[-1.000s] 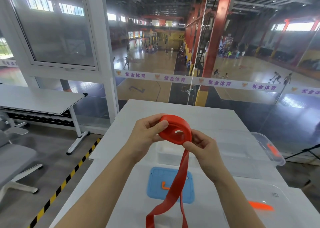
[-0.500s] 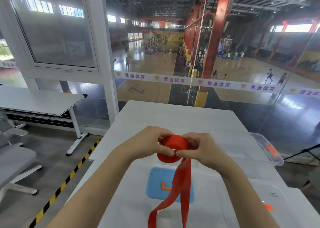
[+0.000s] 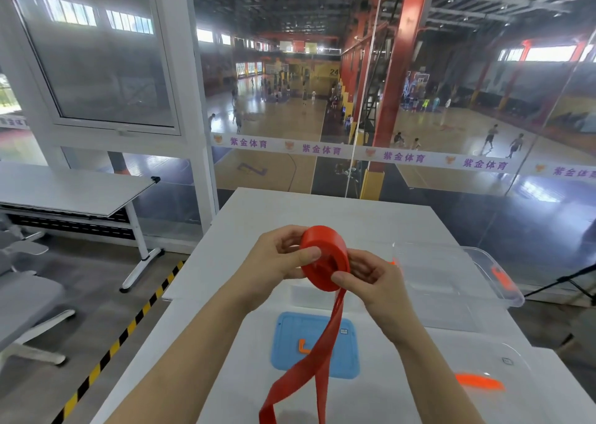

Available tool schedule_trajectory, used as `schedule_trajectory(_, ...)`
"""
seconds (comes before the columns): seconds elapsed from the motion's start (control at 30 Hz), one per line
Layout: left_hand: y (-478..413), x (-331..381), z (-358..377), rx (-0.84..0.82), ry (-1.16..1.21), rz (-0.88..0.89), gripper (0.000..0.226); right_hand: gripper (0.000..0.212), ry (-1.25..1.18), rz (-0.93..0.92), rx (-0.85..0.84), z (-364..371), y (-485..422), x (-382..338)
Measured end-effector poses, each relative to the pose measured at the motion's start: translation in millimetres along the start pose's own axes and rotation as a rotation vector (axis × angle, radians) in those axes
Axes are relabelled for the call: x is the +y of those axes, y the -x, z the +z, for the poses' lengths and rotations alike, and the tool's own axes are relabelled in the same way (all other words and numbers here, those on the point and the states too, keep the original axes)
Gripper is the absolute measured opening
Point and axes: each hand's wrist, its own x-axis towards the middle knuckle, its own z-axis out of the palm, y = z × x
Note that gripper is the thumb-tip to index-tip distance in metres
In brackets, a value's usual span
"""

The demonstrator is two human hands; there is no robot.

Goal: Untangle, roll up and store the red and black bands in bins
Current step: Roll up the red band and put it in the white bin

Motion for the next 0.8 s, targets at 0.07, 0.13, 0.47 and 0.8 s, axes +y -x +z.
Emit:
schedule_trajectory(0.07, -0.6, -0.7, -4.9, -0.075, -0.027, -0.048, 0.035, 0.039, 0.045, -0.019, -0.011, -5.9, -1.9, -4.1)
schedule_trajectory(0.13, -2.2, 3.4, -12.4, -0.148, -0.102, -0.082, 0.036, 0.043, 0.081, -0.024, -0.048, -12.6, -5.7, -10.4)
schedule_trajectory(0.47, -13.3, 26.2, -8.7, -0.179, -0.590, 0.018, 0.048, 0.047, 0.348, -0.009, -0.273, -21.4, -27.8, -27.7)
schedule_trajectory(0.8, -0.2, -1.4, -10.7, 0.042, -0.020, -0.009, 0.023, 0.035, 0.102, 0.076, -0.090, -17.6, 0.7, 8.4)
